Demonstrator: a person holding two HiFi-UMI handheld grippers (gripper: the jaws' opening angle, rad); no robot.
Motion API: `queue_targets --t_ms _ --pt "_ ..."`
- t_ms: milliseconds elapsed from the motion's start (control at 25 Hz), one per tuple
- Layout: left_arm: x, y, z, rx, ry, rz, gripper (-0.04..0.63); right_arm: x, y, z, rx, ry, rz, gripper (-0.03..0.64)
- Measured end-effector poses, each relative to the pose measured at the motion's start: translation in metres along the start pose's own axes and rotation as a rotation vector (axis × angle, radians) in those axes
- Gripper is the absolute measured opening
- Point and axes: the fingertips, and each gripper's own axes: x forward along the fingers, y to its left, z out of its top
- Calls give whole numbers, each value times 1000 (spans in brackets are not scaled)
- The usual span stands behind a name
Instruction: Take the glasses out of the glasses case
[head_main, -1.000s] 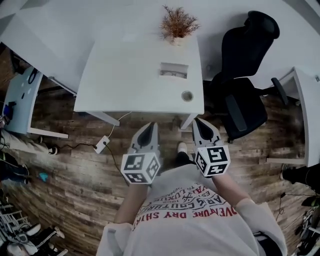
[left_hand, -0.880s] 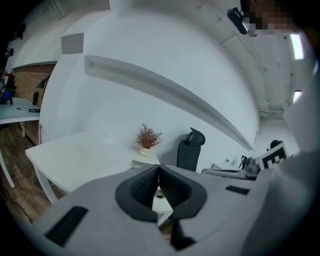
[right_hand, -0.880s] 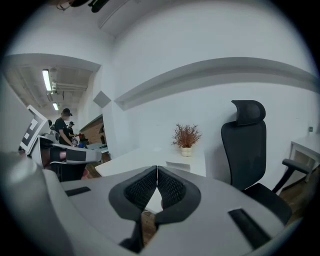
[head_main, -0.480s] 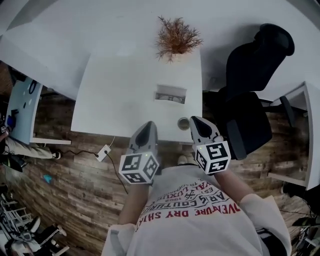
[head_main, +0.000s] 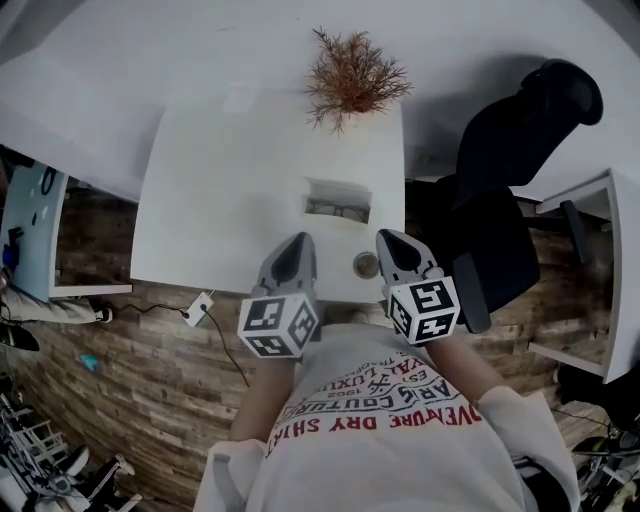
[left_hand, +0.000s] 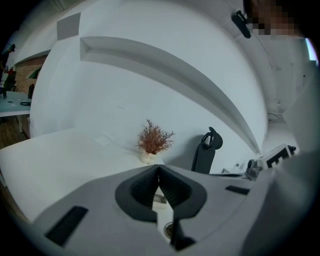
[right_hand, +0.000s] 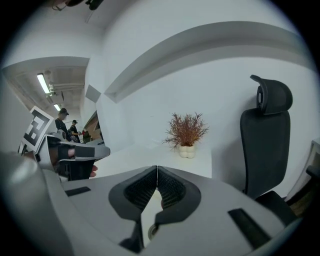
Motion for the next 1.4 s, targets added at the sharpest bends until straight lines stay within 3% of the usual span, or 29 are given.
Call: queue_targets --t_ms 200,480,720,880,960,1000,1400 --pt "36 27 8 11 69 -45 8 42 12 -12 -21 166 20 14" --pt "78 66 10 41 170 -97 8 100 11 -21 -26 292 -18 14" --pt "97 85 -12 41 278 -152 8 137 16 -56 -151 491 66 15" --pt "100 83 -30 34 347 -199 8 146 11 -65 -192 555 81 21" --pt "101 84 -35 27 365 -212 8 151 9 -69 -223 586 94 122" --pt "101 86 -37 24 371 -216 8 154 8 -71 -247 600 100 129" --pt "107 98 -42 14 416 -248 8 172 3 -99 -504 764 239 101"
